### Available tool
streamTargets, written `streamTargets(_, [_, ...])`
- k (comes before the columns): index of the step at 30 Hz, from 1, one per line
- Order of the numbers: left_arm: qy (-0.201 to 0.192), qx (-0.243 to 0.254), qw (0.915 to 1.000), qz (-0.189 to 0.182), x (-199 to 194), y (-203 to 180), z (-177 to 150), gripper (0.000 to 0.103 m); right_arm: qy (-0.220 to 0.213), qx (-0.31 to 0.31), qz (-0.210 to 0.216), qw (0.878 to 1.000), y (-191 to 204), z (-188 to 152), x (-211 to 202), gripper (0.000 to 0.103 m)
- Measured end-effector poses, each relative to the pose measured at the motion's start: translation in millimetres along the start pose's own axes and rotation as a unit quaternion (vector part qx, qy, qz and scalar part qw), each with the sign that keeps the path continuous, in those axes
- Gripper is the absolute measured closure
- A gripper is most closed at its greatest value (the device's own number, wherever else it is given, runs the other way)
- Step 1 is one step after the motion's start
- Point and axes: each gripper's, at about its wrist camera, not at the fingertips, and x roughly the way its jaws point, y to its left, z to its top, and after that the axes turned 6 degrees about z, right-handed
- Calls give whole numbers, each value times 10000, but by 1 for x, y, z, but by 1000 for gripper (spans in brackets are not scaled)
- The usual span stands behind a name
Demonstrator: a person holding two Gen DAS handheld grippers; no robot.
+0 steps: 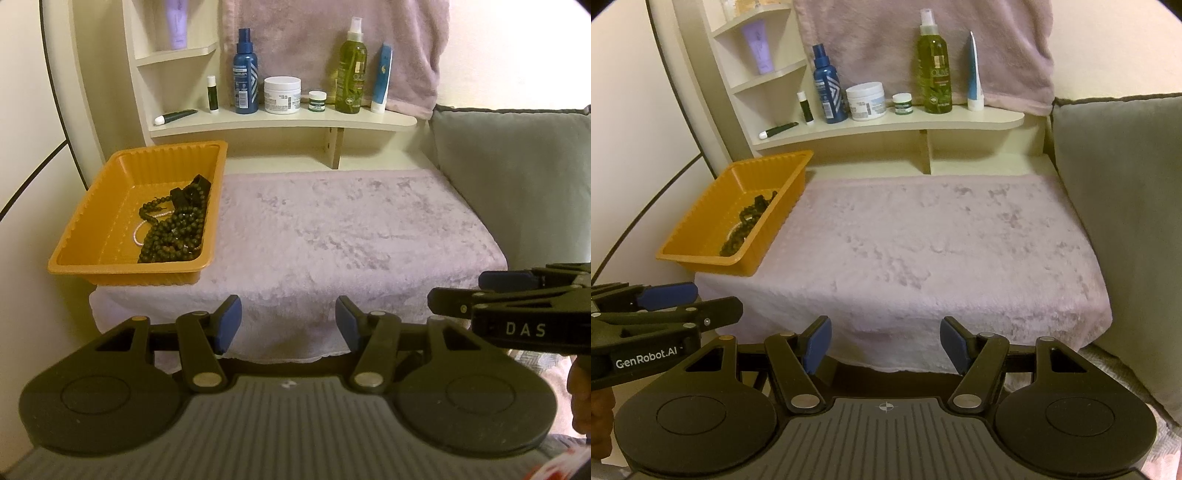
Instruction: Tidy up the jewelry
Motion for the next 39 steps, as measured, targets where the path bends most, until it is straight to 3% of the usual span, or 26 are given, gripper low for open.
streamTargets(39, [-81,-15,10000,-23,-3,2,5,49,-31,-89,11,10000,7,4,-1,38])
